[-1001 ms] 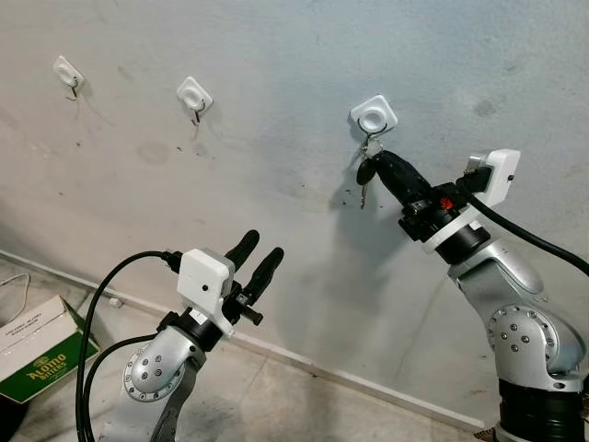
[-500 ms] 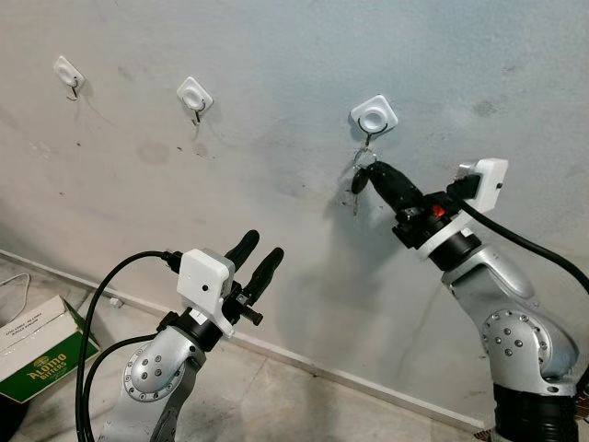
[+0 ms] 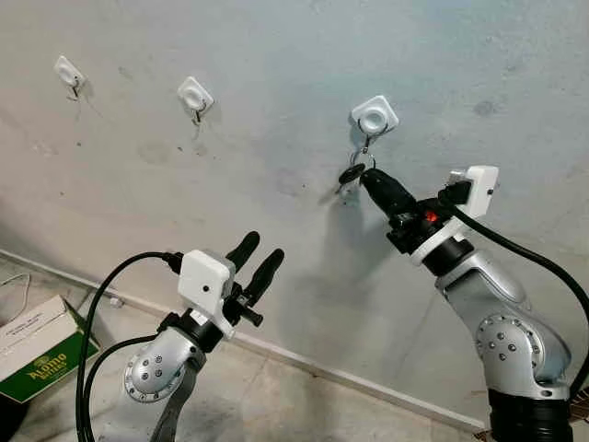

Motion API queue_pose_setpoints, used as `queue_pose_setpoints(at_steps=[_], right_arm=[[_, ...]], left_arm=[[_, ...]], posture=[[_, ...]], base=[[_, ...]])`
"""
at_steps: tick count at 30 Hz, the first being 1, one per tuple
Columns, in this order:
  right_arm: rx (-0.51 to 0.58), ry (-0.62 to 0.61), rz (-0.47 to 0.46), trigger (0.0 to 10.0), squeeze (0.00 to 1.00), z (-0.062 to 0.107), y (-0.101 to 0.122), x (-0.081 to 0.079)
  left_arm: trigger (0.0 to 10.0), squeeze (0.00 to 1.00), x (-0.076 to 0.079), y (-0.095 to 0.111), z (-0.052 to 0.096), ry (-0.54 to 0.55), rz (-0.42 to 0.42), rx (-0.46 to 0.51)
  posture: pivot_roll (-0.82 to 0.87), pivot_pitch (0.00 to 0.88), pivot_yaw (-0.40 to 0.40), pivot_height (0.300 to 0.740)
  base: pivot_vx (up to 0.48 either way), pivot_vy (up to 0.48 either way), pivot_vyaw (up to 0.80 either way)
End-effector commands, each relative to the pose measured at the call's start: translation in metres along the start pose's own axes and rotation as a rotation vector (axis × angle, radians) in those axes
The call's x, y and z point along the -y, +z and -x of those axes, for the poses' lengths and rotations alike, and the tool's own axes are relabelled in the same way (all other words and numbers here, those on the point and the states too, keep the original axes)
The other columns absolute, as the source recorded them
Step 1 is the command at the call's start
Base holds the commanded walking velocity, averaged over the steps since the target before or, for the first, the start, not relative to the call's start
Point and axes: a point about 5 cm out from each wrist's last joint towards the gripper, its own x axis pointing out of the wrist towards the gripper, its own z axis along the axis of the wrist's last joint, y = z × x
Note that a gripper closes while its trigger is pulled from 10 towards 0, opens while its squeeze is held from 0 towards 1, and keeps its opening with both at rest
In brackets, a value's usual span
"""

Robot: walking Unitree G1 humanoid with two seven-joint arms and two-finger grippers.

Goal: Hang keys on a hook

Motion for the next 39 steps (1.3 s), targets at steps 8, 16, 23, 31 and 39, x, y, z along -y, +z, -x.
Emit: queue_pose_setpoints(at_steps=[8,16,23,31,39], right_arm=[[-0.076,-0.02,0.06,10.0,1.0,0.002,-0.015,0.0],[-0.138,-0.026,0.133,10.0,1.0,0.007,-0.033,-0.004],[-0.158,-0.064,0.209,10.0,1.0,0.013,-0.041,-0.007],[-0.134,-0.19,0.305,10.0,1.0,0.019,-0.044,-0.005],[-0.149,-0.306,0.319,10.0,1.0,0.034,-0.055,0.001]], left_arm=[[10.0,0.0,0.001,0.003,0.0,-0.011,-0.003,0.011],[10.0,0.0,0.001,0.003,0.001,-0.004,-0.004,0.015],[10.0,0.0,0.0,-0.006,0.006,0.026,0.007,-0.021],[10.0,0.0,-0.005,-0.02,0.012,0.132,-0.028,-0.088],[10.0,0.0,-0.008,-0.027,0.01,0.219,0.052,-0.134]], posture=[[-0.08,0.093,0.088,0.74],[-0.08,0.094,0.086,0.74],[-0.08,0.094,0.086,0.74],[-0.08,0.095,0.081,0.74],[-0.08,0.094,0.079,0.74]], base=[[0.0,0.0,0.0],[0.0,0.0,0.0],[0.0,0.0,0.0],[0.0,0.0,0.0],[0.0,0.0,0.0]])
